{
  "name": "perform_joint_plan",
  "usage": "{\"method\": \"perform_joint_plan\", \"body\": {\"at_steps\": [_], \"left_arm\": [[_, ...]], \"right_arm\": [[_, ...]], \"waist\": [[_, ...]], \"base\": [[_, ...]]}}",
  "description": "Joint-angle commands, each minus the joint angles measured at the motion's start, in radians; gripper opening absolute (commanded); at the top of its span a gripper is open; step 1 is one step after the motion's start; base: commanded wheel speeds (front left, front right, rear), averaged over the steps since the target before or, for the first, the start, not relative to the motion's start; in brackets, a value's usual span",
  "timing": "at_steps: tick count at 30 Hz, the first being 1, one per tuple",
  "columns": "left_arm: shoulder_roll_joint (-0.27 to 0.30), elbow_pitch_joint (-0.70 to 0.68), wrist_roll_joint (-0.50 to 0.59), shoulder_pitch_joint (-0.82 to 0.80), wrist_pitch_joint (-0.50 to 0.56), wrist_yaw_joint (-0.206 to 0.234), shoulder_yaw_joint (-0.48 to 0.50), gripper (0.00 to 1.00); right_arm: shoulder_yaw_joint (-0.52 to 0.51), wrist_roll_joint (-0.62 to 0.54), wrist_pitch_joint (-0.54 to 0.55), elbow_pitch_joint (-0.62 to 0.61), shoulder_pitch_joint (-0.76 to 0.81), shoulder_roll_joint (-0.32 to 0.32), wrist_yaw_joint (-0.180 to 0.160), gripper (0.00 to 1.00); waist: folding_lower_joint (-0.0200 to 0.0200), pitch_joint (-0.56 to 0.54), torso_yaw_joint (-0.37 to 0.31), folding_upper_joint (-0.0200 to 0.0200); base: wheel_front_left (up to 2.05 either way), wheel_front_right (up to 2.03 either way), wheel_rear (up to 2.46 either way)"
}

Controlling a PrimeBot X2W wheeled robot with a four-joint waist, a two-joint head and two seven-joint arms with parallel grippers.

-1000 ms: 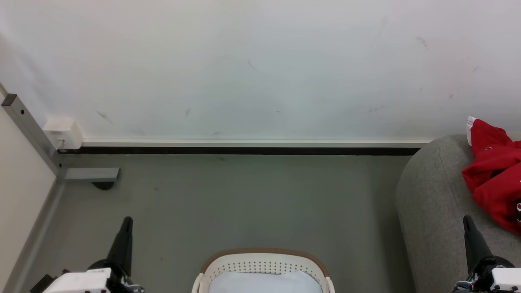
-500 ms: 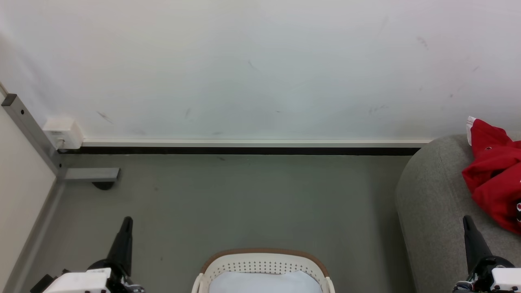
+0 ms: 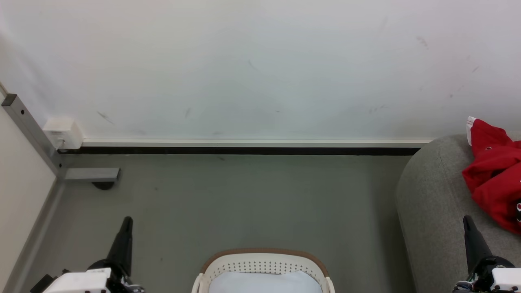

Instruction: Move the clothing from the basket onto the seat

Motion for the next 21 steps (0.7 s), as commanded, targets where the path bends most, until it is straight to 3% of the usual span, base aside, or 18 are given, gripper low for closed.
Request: {"method": "perform_joint_plan", "body": {"at_steps": [1,21], "left_arm": [[0.007,-0.002,-0.012,-0.006,0.005,-0.004,0.002,0.00],[0.007,-0.002,-0.012,-0.006,0.004,-0.004,0.001,0.00]], "right_arm": [[-0.003,-0.003,0.001,0.001,-0.013,0.001,-0.002,0.00],[-0.005,-0.006,0.003,0.001,-0.013,0.003,-0.002,0.00]], "waist": [[0.0000,0.000,0.000,-0.0001],[0.0000,0.000,0.000,-0.0001]], "base": [[0.00,0.00,0.00],[0.00,0.00,0.00]]}}
